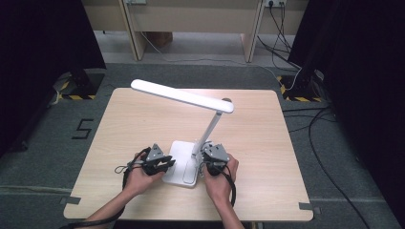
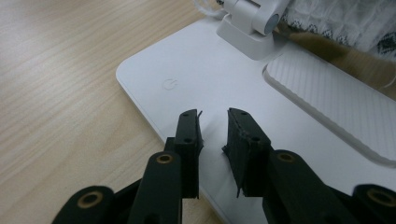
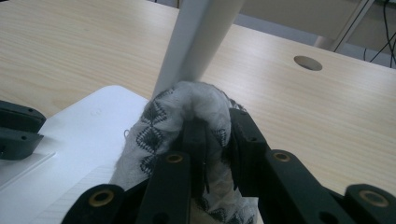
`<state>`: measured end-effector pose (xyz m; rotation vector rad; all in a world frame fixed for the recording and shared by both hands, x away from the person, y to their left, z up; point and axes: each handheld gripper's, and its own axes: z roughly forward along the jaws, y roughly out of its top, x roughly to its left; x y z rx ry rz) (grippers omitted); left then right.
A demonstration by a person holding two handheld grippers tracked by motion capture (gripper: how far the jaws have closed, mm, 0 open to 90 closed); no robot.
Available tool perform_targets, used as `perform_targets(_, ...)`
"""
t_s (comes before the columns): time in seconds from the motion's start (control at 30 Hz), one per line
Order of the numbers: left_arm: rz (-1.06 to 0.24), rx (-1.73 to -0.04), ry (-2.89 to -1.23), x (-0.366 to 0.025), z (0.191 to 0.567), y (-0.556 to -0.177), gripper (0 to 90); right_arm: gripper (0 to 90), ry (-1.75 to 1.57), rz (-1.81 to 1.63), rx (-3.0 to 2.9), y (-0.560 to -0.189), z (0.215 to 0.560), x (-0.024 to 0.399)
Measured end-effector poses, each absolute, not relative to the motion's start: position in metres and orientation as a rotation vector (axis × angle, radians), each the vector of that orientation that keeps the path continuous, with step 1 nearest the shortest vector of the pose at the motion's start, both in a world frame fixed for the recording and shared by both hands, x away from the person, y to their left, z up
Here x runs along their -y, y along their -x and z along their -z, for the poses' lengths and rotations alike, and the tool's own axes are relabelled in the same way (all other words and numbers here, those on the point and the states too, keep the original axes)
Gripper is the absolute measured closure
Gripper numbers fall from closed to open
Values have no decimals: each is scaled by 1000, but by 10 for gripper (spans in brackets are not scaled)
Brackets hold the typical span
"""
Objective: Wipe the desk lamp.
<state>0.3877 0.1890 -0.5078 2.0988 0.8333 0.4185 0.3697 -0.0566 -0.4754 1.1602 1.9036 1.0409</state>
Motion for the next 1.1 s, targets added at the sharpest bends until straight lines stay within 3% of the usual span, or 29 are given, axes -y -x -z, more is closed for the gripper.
perform_targets(0.87, -407, -842, -2090, -189, 508, -388, 736, 803, -1128, -985, -1896, -392, 483, 66)
perform_targets(1.1, -407, -841, -2090, -190, 508, -388, 735, 818, -1124, -974, -2010, -392, 499, 60)
